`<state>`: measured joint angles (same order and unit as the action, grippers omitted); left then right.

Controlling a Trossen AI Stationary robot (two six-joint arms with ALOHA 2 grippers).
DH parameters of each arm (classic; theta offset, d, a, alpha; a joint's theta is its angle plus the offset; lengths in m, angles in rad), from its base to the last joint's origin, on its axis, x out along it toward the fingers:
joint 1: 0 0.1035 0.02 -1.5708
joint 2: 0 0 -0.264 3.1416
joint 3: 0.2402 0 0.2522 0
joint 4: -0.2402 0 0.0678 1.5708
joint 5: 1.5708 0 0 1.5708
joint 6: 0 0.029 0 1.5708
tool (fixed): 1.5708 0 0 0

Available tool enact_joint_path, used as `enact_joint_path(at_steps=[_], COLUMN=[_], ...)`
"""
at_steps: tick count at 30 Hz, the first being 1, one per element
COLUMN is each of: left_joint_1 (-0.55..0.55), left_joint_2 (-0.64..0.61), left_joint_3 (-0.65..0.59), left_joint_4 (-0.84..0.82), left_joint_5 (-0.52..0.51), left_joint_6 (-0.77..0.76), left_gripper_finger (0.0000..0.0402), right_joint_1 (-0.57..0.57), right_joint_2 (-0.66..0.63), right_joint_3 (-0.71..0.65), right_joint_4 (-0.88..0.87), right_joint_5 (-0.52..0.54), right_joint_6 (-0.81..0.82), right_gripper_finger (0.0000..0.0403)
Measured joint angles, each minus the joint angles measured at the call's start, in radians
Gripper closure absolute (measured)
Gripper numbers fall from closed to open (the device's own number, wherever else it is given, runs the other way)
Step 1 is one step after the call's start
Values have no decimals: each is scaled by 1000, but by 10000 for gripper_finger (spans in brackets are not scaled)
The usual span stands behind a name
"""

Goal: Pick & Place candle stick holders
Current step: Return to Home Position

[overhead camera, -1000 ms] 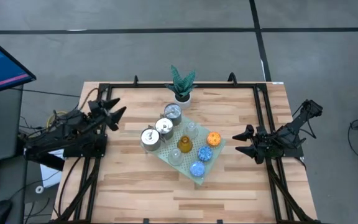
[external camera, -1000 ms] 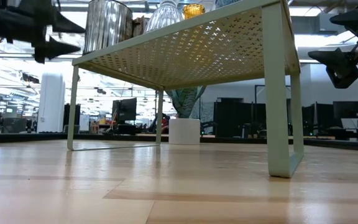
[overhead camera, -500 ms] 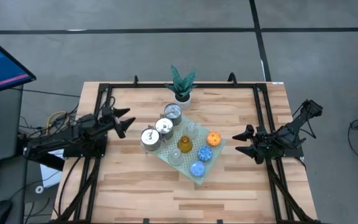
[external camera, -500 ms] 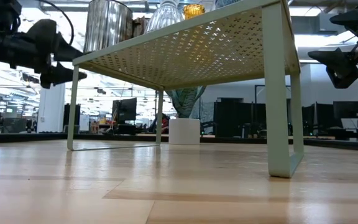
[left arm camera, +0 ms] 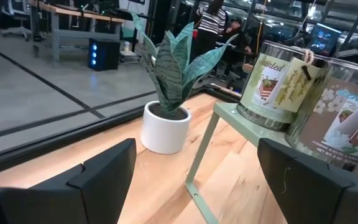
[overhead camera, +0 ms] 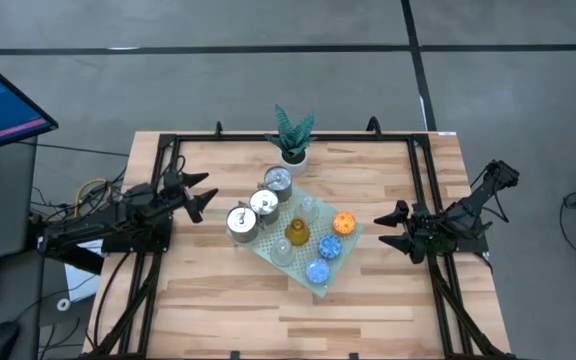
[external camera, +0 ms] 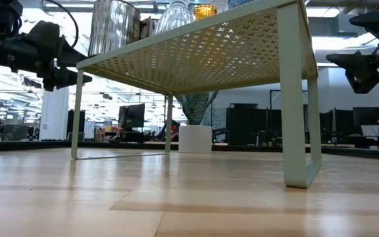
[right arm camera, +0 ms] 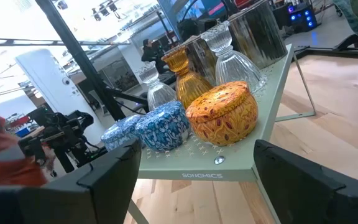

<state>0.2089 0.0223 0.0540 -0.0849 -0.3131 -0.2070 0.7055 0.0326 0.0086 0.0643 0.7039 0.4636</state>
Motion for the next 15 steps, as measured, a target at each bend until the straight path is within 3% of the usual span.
enact_joint_path(at_steps=[15], left_joint_1=[0], left_joint_2=[0], left_joint_3=[0], left_joint_4=[8], left_joint_5=[0], left_joint_6=[0], left_gripper_finger=[64], right_joint_1=[0], right_joint_2=[0], right_joint_3=[0], right_joint_4=[0], right_joint_5=[0], right_joint_6=[0], right_gripper_finger=[101])
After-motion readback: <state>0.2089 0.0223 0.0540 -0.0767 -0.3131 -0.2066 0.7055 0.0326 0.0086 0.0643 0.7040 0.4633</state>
